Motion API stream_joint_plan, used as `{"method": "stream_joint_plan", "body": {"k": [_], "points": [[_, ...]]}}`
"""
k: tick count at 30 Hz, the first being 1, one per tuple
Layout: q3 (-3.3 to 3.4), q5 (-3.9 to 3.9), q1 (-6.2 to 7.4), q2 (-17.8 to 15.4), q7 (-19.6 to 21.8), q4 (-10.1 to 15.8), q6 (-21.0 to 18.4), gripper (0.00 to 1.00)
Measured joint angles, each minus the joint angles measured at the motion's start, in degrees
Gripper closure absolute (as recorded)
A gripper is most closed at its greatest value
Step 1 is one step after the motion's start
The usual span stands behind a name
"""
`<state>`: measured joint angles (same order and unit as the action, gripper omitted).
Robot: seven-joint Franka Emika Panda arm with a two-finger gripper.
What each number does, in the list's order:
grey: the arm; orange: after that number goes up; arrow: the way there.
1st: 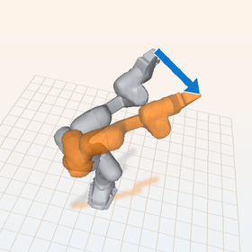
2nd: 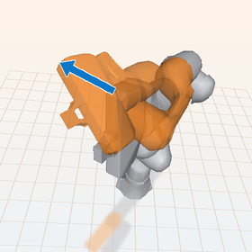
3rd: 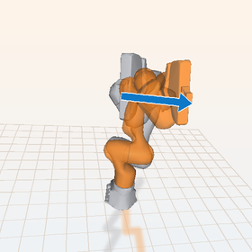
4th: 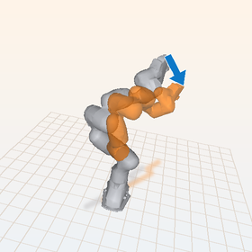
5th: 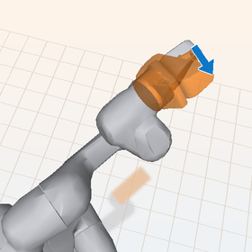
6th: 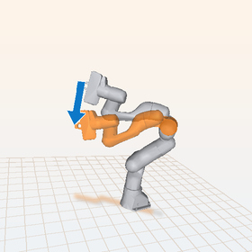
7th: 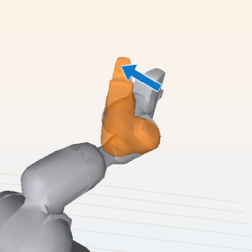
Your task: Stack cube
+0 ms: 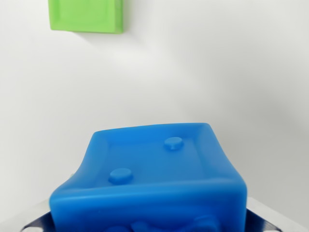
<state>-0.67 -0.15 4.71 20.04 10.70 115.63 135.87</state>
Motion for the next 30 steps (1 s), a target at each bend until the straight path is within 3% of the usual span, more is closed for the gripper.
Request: {"method": "stream_joint_plan", "body": {"k": [30], "points": [[-0.08, -0.03, 4.72, 2.3, 3.9, -6.2, -4.0, 1.0]]}}
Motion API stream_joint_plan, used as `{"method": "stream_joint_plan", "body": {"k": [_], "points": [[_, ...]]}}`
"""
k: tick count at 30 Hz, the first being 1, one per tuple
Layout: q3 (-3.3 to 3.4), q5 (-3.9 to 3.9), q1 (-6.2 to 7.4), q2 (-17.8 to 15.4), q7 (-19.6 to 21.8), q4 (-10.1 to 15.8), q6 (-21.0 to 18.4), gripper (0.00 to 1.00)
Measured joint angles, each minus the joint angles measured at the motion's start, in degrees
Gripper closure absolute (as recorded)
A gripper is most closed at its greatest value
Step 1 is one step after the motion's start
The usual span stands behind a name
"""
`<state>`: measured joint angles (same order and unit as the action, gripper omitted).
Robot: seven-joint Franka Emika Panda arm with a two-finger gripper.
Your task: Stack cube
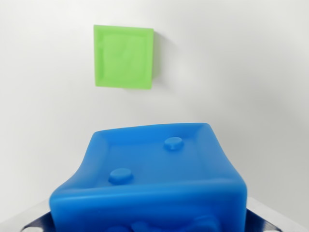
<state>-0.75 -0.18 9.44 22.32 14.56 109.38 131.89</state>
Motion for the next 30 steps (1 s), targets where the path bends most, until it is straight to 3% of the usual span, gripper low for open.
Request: {"method": "stream_joint_plan", "body": {"k": [30], "points": [[-0.01, -0.01, 4.2, 3.1, 3.3, -7.3, -4.2, 1.0]]}}
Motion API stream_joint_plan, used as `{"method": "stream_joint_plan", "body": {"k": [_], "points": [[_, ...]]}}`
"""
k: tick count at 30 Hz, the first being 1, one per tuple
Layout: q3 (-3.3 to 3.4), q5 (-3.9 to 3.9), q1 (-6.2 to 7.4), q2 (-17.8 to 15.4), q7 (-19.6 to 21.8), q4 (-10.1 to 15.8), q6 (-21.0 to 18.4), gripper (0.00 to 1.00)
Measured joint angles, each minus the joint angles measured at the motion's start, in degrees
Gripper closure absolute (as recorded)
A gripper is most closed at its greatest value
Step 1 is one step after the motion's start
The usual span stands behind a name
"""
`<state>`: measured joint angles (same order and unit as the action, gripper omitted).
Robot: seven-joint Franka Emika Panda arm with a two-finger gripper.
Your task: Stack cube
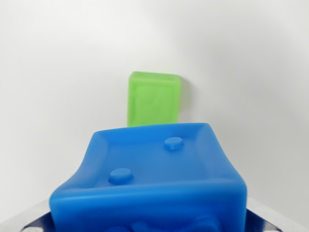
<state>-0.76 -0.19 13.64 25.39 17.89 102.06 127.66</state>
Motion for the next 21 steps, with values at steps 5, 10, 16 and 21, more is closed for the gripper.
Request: {"method": "stream_joint_plan", "body": {"k": [5, 10, 16, 21], "points": [[0.01, 0.0, 0.2, 0.8, 0.1, -0.1, 0.5, 1.0], [0.09, 0.0, 0.19, 2.6, 0.1, 0.2, 2.3, 1.0], [0.09, 0.0, 0.19, 3.9, 0.1, 0.7, 4.2, 1.0], [0.09, 0.0, 0.2, 5.3, 0.1, 0.9, 5.7, 1.0]]}}
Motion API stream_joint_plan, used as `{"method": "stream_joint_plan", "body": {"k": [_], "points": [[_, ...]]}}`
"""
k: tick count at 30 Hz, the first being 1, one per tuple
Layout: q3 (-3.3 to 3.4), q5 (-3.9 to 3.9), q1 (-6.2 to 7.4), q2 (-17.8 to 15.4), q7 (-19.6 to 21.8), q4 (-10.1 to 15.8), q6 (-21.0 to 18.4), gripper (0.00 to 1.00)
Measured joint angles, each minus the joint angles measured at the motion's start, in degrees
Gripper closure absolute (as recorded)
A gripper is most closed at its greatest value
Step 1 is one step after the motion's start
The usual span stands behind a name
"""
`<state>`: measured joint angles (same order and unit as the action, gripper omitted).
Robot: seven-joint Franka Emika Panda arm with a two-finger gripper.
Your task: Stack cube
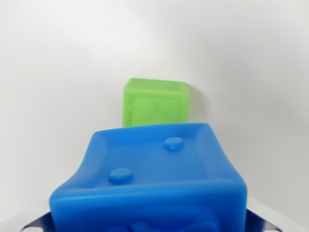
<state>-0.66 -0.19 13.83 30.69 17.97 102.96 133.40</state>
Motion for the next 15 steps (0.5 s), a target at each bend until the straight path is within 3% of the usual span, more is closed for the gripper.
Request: {"method": "stream_joint_plan", "body": {"k": [15], "points": [[0.06, 0.0, 0.05, 3.7, 0.0, 0.1, 3.8, 1.0]]}}
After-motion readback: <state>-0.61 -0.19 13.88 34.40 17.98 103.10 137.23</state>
